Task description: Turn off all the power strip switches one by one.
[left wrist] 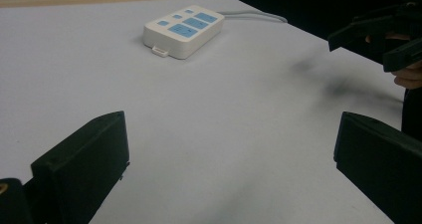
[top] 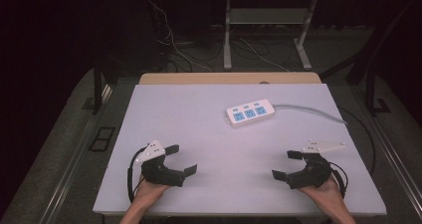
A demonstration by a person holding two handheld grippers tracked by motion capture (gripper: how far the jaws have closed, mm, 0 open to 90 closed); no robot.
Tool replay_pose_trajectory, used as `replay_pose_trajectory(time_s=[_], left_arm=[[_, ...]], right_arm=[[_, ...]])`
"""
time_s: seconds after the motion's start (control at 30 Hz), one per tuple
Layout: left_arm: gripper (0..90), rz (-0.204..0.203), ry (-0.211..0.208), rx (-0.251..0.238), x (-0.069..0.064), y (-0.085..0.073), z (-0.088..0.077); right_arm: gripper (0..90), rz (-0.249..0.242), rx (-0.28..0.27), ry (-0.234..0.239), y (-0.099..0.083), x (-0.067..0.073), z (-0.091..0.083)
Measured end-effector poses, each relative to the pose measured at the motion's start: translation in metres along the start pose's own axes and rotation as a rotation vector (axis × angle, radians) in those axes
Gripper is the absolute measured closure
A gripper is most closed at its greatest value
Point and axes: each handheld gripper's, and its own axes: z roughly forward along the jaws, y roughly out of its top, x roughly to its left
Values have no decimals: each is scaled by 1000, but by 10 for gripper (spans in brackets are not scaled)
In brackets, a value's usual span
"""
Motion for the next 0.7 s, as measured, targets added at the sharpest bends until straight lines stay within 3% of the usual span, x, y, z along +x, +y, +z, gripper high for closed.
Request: replay_pose_trajectory(time_s=[0.7], left_arm=[[0,3,2,5,-3,-1,0]], right_arm=[[6,-40,70,15,32,-1,10]])
